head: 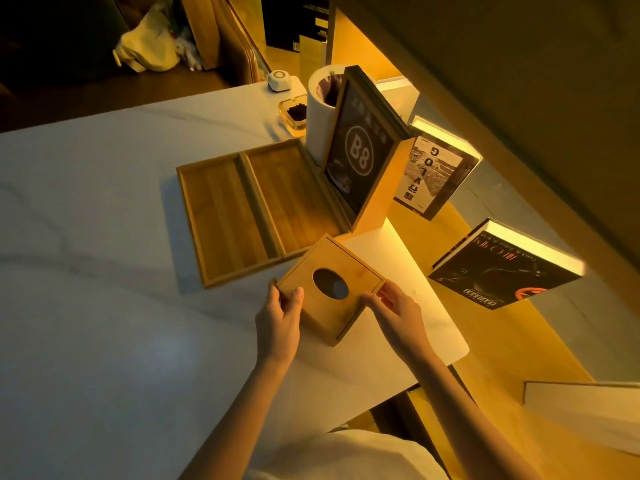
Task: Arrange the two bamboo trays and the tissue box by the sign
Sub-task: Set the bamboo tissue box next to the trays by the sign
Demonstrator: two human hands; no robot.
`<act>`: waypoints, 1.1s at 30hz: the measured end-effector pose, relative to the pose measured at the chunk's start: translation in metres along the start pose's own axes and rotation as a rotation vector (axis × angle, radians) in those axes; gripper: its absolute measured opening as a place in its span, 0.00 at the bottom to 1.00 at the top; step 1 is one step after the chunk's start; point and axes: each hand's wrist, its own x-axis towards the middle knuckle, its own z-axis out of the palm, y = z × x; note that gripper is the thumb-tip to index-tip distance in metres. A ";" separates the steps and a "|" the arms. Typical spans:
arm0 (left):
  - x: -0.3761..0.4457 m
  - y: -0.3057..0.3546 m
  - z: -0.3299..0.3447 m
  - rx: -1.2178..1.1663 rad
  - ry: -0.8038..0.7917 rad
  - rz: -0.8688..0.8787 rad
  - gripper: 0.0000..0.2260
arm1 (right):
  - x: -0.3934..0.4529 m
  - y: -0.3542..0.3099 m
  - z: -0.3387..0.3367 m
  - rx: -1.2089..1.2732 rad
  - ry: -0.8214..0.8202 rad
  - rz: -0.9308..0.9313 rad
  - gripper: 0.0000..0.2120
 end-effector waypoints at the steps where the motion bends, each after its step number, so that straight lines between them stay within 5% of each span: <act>1: 0.000 0.000 0.000 0.010 0.003 -0.002 0.09 | 0.001 0.000 0.000 0.003 0.000 -0.001 0.15; 4: 0.001 -0.002 0.001 0.059 -0.005 -0.026 0.11 | 0.002 0.003 -0.001 0.004 -0.017 0.004 0.18; 8: -0.007 -0.004 0.003 0.303 -0.001 0.066 0.30 | -0.004 0.013 -0.003 -0.219 -0.013 -0.089 0.38; 11: -0.019 -0.003 0.005 0.606 0.007 0.270 0.31 | -0.005 0.024 -0.009 -0.550 0.033 -0.380 0.34; 14: -0.027 -0.004 0.009 0.727 -0.026 0.259 0.31 | -0.001 0.027 -0.009 -0.734 -0.016 -0.476 0.31; 19: -0.027 -0.009 0.010 0.756 -0.059 0.254 0.32 | -0.003 0.028 -0.004 -0.767 -0.078 -0.425 0.31; 33: 0.005 -0.009 -0.016 0.808 -0.305 0.430 0.39 | -0.027 0.025 0.029 -0.794 0.117 -0.249 0.30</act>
